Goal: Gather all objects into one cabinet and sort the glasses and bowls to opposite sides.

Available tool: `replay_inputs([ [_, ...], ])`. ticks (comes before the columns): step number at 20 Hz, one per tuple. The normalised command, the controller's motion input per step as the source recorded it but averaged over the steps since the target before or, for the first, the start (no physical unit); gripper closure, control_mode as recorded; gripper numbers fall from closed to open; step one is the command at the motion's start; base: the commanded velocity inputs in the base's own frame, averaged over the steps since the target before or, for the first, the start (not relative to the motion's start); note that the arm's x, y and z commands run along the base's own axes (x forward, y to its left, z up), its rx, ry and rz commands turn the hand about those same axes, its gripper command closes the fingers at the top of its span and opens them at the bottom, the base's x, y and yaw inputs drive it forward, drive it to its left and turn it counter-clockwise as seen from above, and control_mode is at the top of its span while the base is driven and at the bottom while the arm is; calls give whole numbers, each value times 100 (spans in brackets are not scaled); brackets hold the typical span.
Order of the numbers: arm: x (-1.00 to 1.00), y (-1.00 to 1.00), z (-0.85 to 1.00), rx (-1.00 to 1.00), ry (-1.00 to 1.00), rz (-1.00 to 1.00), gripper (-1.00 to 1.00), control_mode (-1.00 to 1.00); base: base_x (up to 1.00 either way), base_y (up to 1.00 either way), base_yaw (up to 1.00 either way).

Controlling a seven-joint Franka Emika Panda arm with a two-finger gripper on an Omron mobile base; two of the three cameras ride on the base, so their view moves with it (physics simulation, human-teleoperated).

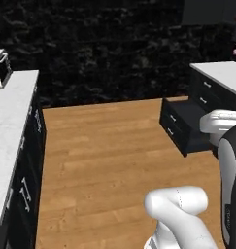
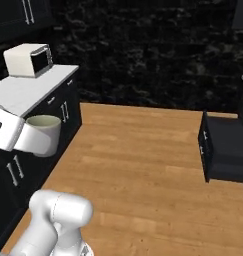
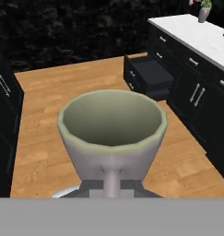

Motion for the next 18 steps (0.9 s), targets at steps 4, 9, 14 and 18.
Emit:
replay_inputs([
  [4, 0, 0, 0, 0, 0, 0, 100, 100, 100, -34, -1],
  [9, 0, 0, 0, 0, 0, 0, 100, 100, 100, -36, -1],
  [14, 0, 0, 0, 0, 0, 0, 100, 100, 100, -38, -8],
  [18, 0, 0, 0, 0, 0, 0, 100, 100, 100, -30, -26],
])
